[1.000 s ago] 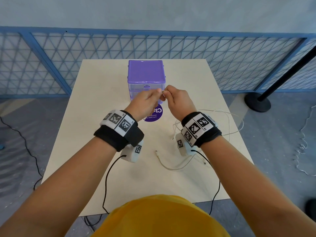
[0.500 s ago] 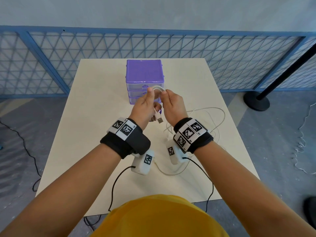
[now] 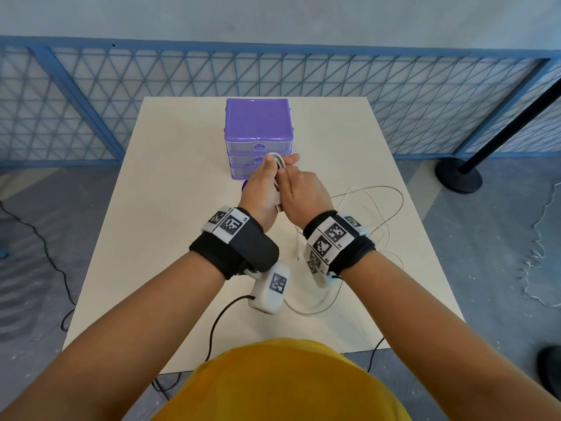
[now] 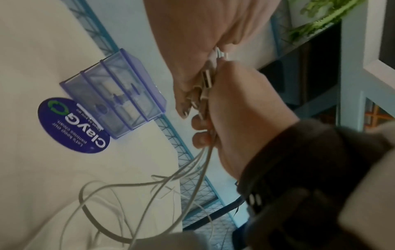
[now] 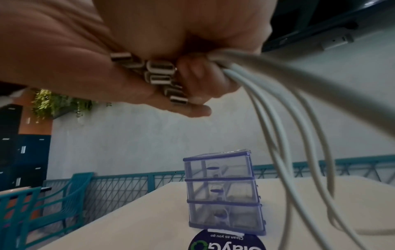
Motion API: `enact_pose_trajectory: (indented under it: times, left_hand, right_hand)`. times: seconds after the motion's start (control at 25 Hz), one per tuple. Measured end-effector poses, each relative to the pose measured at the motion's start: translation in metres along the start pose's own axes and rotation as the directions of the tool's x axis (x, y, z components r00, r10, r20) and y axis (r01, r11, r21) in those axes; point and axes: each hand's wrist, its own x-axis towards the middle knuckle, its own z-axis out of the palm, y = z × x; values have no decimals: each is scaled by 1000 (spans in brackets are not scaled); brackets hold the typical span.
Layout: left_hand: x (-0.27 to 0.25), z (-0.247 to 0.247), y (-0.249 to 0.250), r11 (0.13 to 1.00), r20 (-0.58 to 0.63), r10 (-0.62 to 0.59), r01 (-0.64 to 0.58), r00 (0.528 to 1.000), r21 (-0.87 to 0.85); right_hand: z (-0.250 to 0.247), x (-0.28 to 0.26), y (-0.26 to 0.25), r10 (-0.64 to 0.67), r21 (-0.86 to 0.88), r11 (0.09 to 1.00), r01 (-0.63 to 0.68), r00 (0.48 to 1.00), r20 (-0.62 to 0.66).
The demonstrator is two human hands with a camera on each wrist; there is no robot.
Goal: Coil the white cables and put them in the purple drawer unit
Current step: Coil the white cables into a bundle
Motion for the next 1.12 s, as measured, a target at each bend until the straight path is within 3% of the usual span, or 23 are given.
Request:
enact_pose_trajectory:
  times: [0.12, 0.2, 0.28, 0.4, 0.56, 0.64, 0.72, 0.84, 0.96, 1.0, 1.12]
  left_hand:
    - [4, 0, 5, 980, -152, -84, 55, 985, -190]
    - [7, -4, 8, 961, -228, -128, 63, 965, -269]
    - [10, -9, 9, 943, -246, -137, 50, 960, -330]
    - [18, -20, 13, 944, -264, -99, 7, 960, -328]
    - [31, -44, 19, 979, -278, -23, -35, 960, -200]
    - [34, -54, 17, 998, -248, 64, -63, 967, 12]
    - [34, -61, 13, 964, -148, 157, -119, 976, 240]
    - [28, -63, 9, 832, 8, 215, -187, 977, 522]
    - [22, -54, 9, 738, 115, 171, -205, 979, 643]
    - [21, -50, 10, 737, 136, 138, -194, 981, 647]
    - [18, -37, 12, 866, 164, 5, -86, 987, 493]
  right_hand:
    - [5, -4, 3, -12, -97, 995, 21, 995, 98]
    - [7, -5, 6, -20, -29, 999, 25, 986, 167]
    - [6, -6, 8, -37, 69, 997, 23, 977, 209]
    - [2, -10, 12, -65, 77, 996, 45, 959, 277]
    - [-3, -12, 24, -64, 52, 997, 49, 937, 342]
    - [-11, -11, 25, -93, 1, 995, 102, 902, 421]
    - [-19, -10, 23, -109, -79, 983, 166, 872, 478]
    - [-26, -3, 16, -204, -99, 964, 248, 922, 328]
    - [-22, 4, 4, -271, -61, 958, 281, 952, 141]
    - [-20, 6, 1, -264, -36, 963, 269, 960, 95]
    - [-16, 11, -6, -183, 35, 982, 183, 983, 6]
